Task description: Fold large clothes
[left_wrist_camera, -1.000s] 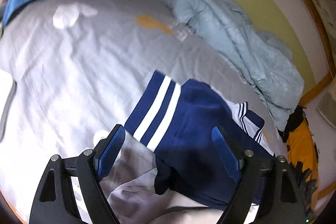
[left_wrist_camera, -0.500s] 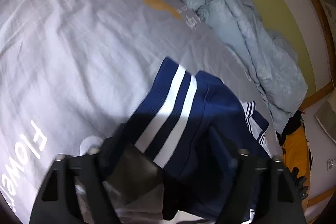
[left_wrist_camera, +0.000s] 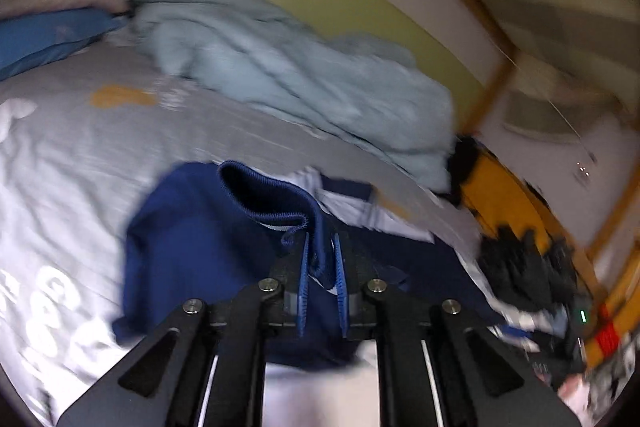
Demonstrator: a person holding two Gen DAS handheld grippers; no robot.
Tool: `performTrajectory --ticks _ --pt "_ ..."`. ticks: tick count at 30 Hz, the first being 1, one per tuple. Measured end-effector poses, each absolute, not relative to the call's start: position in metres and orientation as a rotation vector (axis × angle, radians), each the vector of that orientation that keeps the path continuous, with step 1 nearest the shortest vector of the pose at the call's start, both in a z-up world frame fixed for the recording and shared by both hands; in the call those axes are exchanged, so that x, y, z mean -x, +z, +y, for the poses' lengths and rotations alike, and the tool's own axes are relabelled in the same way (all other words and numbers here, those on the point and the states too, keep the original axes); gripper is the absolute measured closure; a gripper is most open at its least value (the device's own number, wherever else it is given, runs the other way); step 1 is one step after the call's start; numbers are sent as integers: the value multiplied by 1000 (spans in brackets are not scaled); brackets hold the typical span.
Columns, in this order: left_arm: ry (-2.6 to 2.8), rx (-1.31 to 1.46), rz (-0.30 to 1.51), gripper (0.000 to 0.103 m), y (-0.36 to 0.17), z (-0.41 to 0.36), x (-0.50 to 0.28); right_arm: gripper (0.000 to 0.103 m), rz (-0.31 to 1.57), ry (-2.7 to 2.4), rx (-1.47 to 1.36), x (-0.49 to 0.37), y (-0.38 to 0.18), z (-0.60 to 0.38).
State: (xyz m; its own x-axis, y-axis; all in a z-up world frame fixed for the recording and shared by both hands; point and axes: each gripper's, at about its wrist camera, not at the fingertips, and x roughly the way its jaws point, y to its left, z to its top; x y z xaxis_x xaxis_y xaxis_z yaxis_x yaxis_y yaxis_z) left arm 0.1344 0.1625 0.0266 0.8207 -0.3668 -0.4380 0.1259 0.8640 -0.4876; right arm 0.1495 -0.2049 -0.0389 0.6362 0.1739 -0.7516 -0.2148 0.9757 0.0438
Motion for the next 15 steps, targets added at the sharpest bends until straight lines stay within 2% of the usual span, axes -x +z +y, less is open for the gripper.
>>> performTrajectory --ticks 7,13,14,15 --pt "-465 327 684 95 2 71 -125 27 824 224 62 -145 -34 -203" --pt "-485 218 733 95 -14 35 -115 27 821 221 31 -146 -32 -208" --pt "-485 216 739 90 -13 35 -114 27 821 222 26 -146 -31 -208" --pt "-484 214 744 76 -12 35 -111 27 820 222 23 -146 -31 -208"
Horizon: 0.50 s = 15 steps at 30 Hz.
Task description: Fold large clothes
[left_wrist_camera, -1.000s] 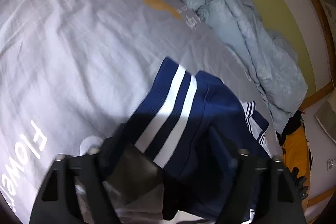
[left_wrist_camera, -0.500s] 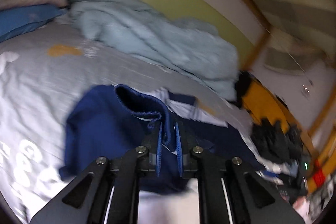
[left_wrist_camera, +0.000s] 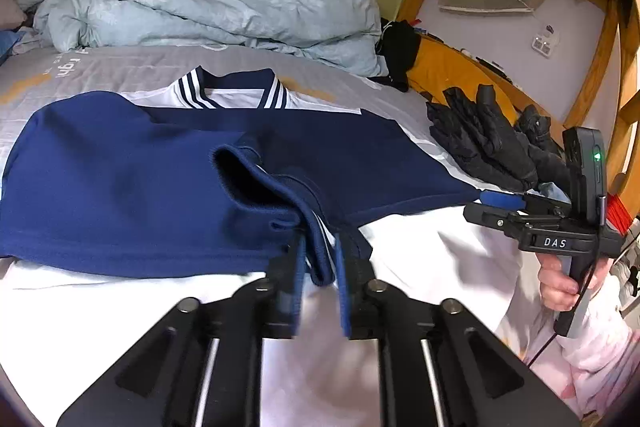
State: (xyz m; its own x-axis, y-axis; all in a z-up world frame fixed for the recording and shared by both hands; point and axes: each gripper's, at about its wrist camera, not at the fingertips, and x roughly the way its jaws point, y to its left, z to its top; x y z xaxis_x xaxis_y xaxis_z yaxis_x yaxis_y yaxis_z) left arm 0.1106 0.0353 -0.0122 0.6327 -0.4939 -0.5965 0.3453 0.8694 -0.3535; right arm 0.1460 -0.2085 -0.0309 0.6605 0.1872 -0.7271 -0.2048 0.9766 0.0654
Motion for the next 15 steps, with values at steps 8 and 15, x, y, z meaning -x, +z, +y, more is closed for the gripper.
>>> performTrajectory --ticks 8,15 --pt "-431 175 672 33 12 39 -102 27 808 232 29 -145 -32 -204" --pt "-313 187 579 16 44 74 -97 27 761 255 74 -136 -31 -187"
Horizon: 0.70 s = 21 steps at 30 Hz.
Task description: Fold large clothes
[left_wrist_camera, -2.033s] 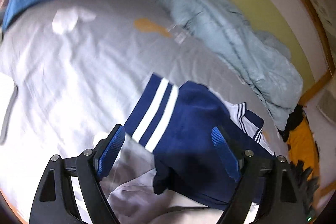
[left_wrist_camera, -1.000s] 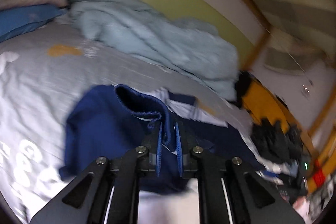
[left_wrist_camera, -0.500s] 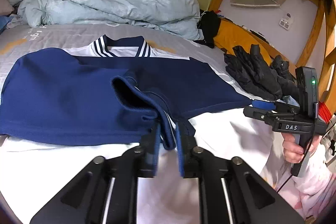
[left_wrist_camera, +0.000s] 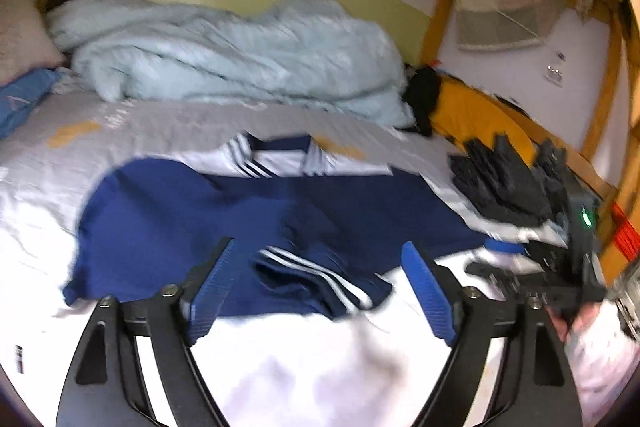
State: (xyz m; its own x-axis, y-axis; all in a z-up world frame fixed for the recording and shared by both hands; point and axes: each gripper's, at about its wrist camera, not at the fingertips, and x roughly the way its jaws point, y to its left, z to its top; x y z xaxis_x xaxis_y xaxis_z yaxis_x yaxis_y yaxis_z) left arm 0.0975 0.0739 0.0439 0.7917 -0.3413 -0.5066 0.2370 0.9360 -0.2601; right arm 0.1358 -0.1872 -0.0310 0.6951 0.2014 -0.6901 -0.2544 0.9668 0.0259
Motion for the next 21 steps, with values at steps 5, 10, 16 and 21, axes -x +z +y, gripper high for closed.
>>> performTrajectory --ticks 5,10,16,21 --pt "-148 219 601 13 46 108 -114 27 699 315 93 -117 -21 -158" --pt "-64 230 610 13 48 136 -112 27 708 366 172 -106 -25 -112" --pt "-16 234 557 9 64 154 -103 27 716 359 313 -102 -43 -68" --pt "13 340 596 9 59 180 -106 27 710 363 370 -117 -42 -34"
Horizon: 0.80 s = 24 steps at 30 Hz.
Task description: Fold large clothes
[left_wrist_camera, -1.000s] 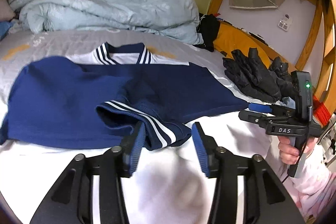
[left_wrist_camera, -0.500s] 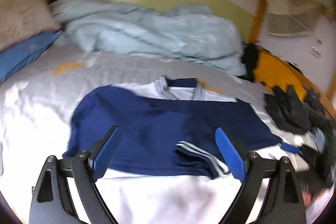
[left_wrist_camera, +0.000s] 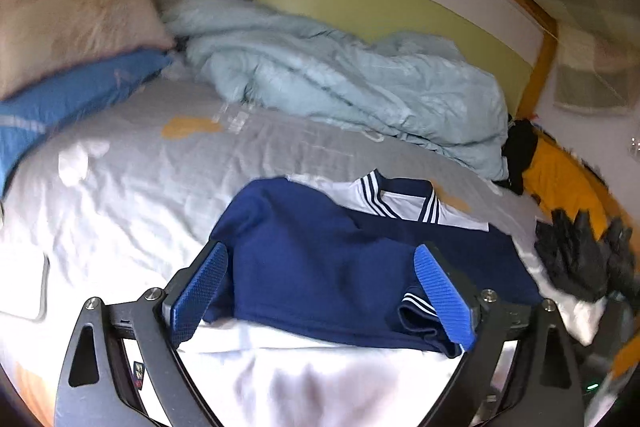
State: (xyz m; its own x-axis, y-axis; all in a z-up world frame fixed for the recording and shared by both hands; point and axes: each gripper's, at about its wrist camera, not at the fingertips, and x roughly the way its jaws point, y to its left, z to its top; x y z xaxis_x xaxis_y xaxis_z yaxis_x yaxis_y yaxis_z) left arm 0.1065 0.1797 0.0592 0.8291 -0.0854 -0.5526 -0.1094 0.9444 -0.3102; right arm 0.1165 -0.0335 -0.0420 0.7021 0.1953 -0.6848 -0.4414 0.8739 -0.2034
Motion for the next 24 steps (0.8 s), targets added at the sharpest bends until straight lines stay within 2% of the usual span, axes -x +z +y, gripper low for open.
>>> performTrajectory --ticks 5,7,9,11,12,15,21,22,24 --pt "37 349 578 9 56 195 -107 28 763 341 370 -137 -52 -17" --pt "66 313 579 9 56 194 -107 42 749 311 374 -142 -54 -16" --pt "45 321 589 9 55 194 -108 66 782 307 368 -150 -57 -18" --pt "27 331 590 9 56 193 -106 80 773 265 328 -154 -54 -25" --pt "27 328 587 9 56 193 -105 83 752 251 311 -155 -50 -30" --pt "34 319 584 9 57 193 -104 87 666 172 305 -161 -35 -45" --pt "30 327 611 9 50 193 -110 92 664 4 259 -200 -23 -93" --pt "32 316 614 9 49 191 -111 97 650 -39 265 -207 -23 -103" --pt "49 283 606 9 48 186 -111 97 671 -90 256 -221 -26 -120"
